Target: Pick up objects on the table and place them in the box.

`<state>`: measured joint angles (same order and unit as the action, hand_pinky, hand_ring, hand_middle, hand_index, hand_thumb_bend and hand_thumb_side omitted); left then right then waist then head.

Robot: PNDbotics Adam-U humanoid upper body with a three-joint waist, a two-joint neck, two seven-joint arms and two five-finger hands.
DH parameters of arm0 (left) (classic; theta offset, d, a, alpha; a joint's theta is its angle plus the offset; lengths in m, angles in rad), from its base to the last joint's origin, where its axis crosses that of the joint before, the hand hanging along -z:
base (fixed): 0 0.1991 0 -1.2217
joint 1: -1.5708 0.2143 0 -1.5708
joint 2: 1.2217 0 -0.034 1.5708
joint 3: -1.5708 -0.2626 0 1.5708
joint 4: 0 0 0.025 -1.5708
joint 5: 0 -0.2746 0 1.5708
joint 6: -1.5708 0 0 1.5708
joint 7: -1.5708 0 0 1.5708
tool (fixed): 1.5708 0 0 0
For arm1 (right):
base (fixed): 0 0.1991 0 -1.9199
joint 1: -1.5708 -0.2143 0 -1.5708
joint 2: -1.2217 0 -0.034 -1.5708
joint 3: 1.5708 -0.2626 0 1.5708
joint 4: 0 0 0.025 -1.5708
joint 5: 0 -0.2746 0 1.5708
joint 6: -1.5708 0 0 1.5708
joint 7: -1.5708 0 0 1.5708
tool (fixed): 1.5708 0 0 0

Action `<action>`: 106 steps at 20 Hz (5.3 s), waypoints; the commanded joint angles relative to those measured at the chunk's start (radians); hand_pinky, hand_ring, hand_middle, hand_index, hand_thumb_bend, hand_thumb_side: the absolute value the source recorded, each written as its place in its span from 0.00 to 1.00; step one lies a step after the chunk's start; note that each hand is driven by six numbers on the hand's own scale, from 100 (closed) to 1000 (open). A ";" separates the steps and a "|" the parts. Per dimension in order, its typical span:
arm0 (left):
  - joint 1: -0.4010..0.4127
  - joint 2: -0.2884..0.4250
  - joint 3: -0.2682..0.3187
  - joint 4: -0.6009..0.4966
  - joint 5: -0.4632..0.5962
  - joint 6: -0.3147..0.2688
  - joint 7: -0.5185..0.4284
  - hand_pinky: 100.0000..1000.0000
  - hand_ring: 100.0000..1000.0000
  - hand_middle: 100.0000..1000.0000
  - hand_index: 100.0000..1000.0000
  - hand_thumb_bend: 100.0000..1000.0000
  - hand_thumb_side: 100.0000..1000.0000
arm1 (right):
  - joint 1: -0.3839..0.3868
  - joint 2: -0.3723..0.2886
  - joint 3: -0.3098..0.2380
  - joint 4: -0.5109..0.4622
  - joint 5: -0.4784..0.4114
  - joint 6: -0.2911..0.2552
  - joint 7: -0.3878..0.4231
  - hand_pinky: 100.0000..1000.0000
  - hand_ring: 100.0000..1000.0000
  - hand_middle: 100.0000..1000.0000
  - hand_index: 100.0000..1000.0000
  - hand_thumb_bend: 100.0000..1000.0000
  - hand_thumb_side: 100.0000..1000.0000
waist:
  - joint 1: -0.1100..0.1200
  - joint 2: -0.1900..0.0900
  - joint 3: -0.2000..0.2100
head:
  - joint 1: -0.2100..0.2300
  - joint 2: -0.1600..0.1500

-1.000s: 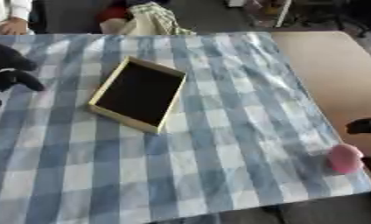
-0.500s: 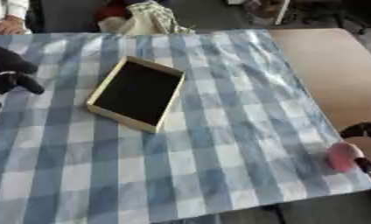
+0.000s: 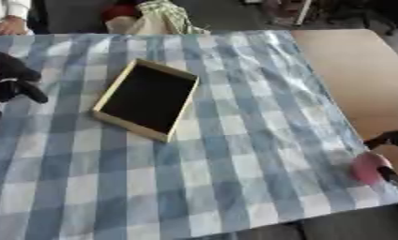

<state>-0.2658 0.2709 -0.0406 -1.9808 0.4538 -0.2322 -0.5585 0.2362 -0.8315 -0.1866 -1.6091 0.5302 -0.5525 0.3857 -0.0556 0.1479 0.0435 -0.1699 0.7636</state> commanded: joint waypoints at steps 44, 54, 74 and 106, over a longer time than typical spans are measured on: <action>-0.009 -0.019 -0.009 -0.019 0.000 0.029 -0.040 0.56 0.69 0.66 0.75 0.00 0.56 | -0.043 -0.046 0.043 -0.033 0.107 0.061 -0.151 0.78 0.70 0.52 0.75 0.00 0.00 | -0.002 -0.004 0.001 | -0.013 0.006; -0.007 -0.020 -0.009 -0.019 0.002 0.034 -0.042 0.56 0.69 0.66 0.75 0.00 0.56 | -0.052 -0.065 0.013 -0.107 0.074 0.104 -0.169 0.77 0.69 0.52 0.72 0.00 0.00 | -0.005 -0.009 -0.001 | -0.006 0.006; -0.021 -0.027 -0.017 -0.019 0.017 0.043 -0.046 0.56 0.69 0.66 0.75 0.00 0.56 | -0.358 -0.182 0.086 -0.068 0.013 0.083 -0.181 0.78 0.67 0.52 0.71 0.00 0.00 | -0.014 -0.012 0.040 | -0.009 0.005; -0.105 -0.048 -0.009 -0.019 0.122 0.003 0.087 0.57 0.71 0.68 0.76 0.00 0.58 | -1.147 0.243 0.284 0.412 0.092 -0.033 0.097 0.76 0.57 0.45 0.69 0.00 0.00 | -0.004 -0.011 0.145 | -0.095 0.006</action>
<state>-0.3545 0.2192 -0.0581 -1.9808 0.5661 -0.2251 -0.4840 -0.8862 -0.5877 0.1060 -1.2126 0.5961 -0.5799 0.4850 -0.0651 0.1488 0.1885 -0.2585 0.7637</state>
